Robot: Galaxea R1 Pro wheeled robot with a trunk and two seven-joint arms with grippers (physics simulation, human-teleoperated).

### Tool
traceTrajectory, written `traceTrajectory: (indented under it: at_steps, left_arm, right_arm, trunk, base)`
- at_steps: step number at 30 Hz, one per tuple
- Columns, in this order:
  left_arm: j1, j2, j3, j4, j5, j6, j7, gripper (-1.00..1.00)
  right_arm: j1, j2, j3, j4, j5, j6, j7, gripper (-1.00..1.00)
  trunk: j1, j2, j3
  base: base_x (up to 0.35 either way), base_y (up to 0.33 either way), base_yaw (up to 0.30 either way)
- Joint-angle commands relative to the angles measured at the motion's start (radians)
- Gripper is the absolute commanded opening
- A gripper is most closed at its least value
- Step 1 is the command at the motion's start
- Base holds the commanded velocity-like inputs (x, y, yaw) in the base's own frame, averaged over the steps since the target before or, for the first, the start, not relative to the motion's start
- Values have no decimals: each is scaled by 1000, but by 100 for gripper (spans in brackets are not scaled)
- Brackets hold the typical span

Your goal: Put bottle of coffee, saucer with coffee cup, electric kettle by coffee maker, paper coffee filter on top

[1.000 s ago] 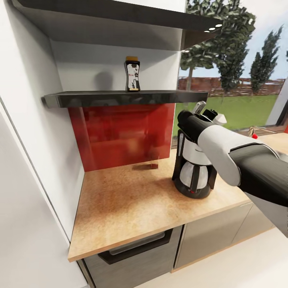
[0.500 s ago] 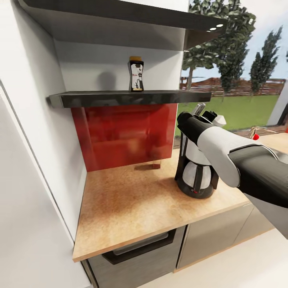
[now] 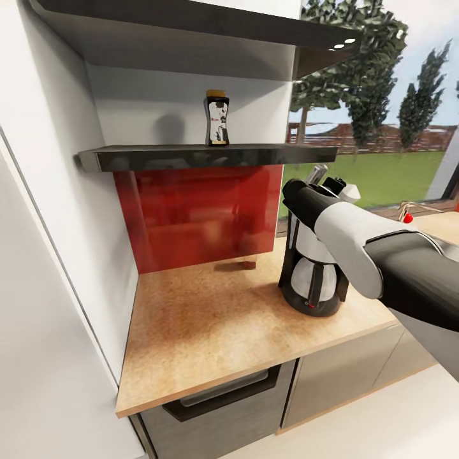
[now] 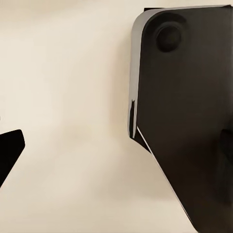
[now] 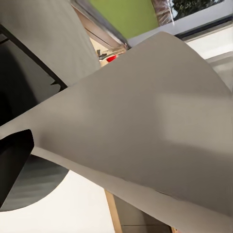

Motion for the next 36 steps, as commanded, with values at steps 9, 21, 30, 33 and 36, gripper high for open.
traceTrajectory:
  at_steps: [9, 21, 30, 33, 36]
  left_arm:
    - [0, 0, 0, -1, 3, -1, 1, 100]
    - [0, 0, 0, 2, 3, -1, 1, 100]
    - [0, 0, 1, 2, 3, -2, 1, 100]
    - [0, 0, 1, 1, 3, -1, 1, 100]
    - [0, 0, 1, 1, 3, -1, 1, 100]
  right_arm:
    - [7, 0, 4, 1, -10, 2, -8, 100]
    - [10, 0, 4, 0, -10, 2, -8, 100]
    - [10, 2, 4, -5, -11, 2, -8, 100]
    - [10, 2, 4, -5, -11, 2, -8, 100]
    - [10, 2, 4, -6, -11, 2, -8, 100]
  trunk:
    - [1, -2, -2]
    - [1, -2, -2]
    - [1, -2, -2]
    - [1, -2, -2]
    - [1, -2, -2]
  base:
    - [0, 0, 0]
    - [0, 0, 0]
    - [0, 182, 0]
    - [0, 168, 0]
    - [0, 33, 0]
